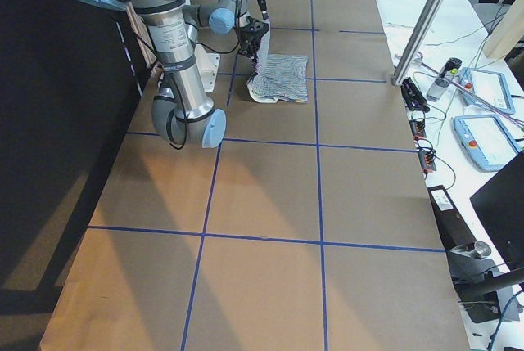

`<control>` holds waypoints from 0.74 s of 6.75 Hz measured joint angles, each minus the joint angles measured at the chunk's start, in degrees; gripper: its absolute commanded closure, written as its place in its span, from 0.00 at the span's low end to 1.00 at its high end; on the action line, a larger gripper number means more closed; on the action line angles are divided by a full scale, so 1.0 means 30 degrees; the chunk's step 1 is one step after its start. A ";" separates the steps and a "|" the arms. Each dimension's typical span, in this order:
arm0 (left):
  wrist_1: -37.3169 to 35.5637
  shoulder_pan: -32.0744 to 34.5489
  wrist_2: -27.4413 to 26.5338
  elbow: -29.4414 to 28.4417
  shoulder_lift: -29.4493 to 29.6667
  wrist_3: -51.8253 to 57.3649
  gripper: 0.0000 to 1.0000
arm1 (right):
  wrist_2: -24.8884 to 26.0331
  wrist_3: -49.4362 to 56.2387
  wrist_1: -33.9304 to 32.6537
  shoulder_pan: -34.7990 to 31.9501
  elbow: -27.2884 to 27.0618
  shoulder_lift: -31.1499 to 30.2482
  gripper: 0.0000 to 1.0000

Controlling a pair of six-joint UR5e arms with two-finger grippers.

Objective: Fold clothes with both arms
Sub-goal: 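Fold the held edge with both grippers away from the robot over the shirt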

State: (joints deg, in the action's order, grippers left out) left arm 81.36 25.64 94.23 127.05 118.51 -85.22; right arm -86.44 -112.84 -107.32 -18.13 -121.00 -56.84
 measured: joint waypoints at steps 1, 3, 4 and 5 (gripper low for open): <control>0.0476 0.0712 0.0165 -0.1084 0.0202 0.0518 1.00 | -0.0065 0.0360 0.0871 -0.0752 0.1580 0.0646 1.00; 0.2737 0.1458 0.0229 -0.3863 0.0324 0.1057 1.00 | -0.0099 0.1154 0.2870 -0.1800 0.4346 0.1340 1.00; 0.3934 0.1626 0.0216 -0.5141 0.0344 0.1181 1.00 | -0.0102 0.1607 0.3851 -0.2245 0.5743 0.1668 1.00; 0.5012 0.1716 0.0182 -0.6227 0.0367 0.1228 1.00 | -0.0103 0.1932 0.4931 -0.2594 0.7180 0.1926 1.00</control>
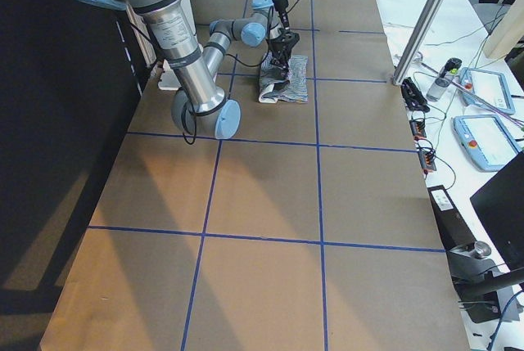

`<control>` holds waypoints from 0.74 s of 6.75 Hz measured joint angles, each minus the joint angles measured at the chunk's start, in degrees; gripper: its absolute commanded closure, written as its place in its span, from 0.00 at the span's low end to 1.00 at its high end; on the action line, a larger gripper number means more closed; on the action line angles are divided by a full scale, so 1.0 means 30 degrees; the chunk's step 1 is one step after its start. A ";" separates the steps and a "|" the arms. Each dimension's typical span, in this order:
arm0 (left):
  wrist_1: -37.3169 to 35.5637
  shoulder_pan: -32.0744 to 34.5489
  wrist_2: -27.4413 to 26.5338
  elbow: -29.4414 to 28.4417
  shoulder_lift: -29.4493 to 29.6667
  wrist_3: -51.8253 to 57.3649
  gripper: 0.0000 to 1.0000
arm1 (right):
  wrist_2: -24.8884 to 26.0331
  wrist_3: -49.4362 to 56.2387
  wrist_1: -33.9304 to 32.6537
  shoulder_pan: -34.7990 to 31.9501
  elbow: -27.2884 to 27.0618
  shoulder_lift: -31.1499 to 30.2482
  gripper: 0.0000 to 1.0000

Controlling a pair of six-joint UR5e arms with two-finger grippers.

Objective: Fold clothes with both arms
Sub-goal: 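Fold the held edge with both grippers away from the robot over the shirt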

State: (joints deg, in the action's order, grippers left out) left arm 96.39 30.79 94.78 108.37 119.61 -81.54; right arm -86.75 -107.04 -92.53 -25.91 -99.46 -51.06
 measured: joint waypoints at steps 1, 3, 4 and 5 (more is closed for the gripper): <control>0.0849 0.0032 -0.0024 -0.0925 0.0086 0.0014 1.00 | 0.0000 0.0194 0.1077 -0.0239 0.1355 0.0218 1.00; 0.1606 0.0049 -0.0059 -0.2304 0.0404 0.0020 1.00 | 0.0012 0.0355 0.2234 -0.0475 0.3270 0.0716 1.00; 0.1953 0.0048 -0.0066 -0.2797 0.0457 0.0028 1.00 | 0.0007 0.0388 0.2365 -0.0546 0.3647 0.0806 1.00; 0.2490 0.0050 -0.0076 -0.3351 0.0483 0.0041 1.00 | 0.0003 0.0408 0.2407 -0.0575 0.3837 0.0833 0.85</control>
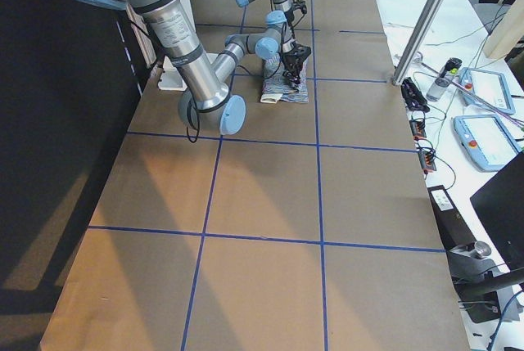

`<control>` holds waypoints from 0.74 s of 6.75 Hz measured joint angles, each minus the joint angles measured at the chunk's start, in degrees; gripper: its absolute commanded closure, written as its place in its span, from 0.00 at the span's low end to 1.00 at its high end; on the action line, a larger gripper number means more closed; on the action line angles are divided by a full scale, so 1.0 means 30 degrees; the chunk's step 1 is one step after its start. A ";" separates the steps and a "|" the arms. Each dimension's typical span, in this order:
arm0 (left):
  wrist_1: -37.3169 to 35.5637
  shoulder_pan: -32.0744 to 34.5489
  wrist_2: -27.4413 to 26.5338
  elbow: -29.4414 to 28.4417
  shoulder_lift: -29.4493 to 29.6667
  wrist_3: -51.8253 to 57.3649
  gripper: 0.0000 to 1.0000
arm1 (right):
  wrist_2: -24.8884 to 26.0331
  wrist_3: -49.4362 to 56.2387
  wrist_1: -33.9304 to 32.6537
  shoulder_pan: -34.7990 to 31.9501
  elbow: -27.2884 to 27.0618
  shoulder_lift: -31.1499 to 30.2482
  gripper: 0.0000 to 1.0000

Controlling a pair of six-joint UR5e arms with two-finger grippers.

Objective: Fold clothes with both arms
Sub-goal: 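Fold the held edge with both grippers away from the robot over the shirt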

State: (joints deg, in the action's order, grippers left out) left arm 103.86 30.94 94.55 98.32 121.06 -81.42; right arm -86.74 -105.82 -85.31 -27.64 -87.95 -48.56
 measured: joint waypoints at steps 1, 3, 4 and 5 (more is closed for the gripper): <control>0.0431 0.0000 -0.0006 -0.0390 0.0009 0.0006 0.01 | -0.0002 0.0191 0.0011 -0.0007 0.0106 0.0007 0.01; 0.0631 0.0074 0.0071 -0.0428 -0.0018 0.1221 0.00 | -0.0002 0.1232 0.0029 -0.0015 0.0123 0.0033 0.00; 0.0647 0.0336 0.0201 -0.0110 -0.0103 0.2663 0.00 | -0.0010 0.2018 0.0024 -0.0016 0.0033 0.0108 0.00; 0.0666 0.0851 0.0803 0.0320 -0.0276 0.4025 0.00 | -0.0022 0.2676 0.0005 -0.0012 -0.0055 0.0278 0.00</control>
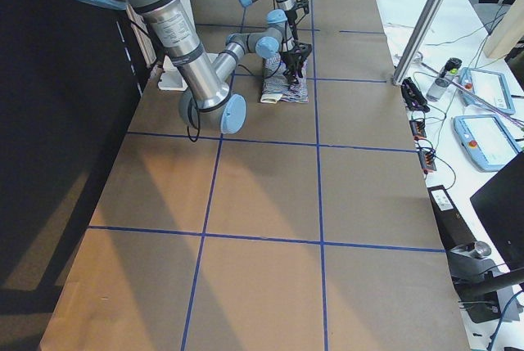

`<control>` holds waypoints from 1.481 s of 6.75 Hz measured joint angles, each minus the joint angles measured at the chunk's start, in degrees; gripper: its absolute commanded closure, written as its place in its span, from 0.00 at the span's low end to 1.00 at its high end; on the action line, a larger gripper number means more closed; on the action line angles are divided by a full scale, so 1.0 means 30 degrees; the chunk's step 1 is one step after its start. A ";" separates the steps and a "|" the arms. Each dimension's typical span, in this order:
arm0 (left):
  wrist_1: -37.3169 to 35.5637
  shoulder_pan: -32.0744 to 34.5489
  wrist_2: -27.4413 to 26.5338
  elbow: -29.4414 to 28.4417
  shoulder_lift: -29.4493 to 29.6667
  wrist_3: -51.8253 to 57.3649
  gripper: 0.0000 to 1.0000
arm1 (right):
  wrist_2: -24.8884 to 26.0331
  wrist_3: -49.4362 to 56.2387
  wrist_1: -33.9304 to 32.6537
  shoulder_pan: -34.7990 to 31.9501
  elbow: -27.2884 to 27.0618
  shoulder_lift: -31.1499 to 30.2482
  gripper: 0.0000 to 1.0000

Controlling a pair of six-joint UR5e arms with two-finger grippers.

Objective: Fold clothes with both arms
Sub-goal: 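Lower the folded edge onto the shirt with both grippers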

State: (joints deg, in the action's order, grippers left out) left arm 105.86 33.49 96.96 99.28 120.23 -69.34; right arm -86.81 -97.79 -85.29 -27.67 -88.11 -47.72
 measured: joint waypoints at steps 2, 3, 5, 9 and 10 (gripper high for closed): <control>0.0014 0.0763 0.1360 0.0789 -0.0613 0.1470 0.00 | 0.0062 0.1150 -0.0048 0.0405 -0.0052 0.0351 0.00; 0.0015 0.0860 0.1544 0.0984 -0.0750 0.1602 0.00 | 0.0157 0.2090 -0.0072 0.0856 0.0005 0.0511 0.00; 0.0016 0.0898 0.1626 0.1113 -0.0820 0.1545 0.00 | 0.0304 0.4606 -0.0162 0.1537 0.0317 0.0554 0.00; 0.0016 0.0907 0.1635 0.1234 -0.0860 0.1438 0.00 | 0.0445 0.6932 -0.0146 0.1626 0.1361 0.0938 0.00; 0.0016 0.0903 0.1636 0.1242 -0.0869 0.1435 0.00 | 0.0455 0.7109 -0.0124 0.1434 0.1814 0.1202 0.00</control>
State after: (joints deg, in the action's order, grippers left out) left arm 105.91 36.20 101.86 103.00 117.63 -65.03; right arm -85.44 -76.46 -85.66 -23.37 -82.67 -44.12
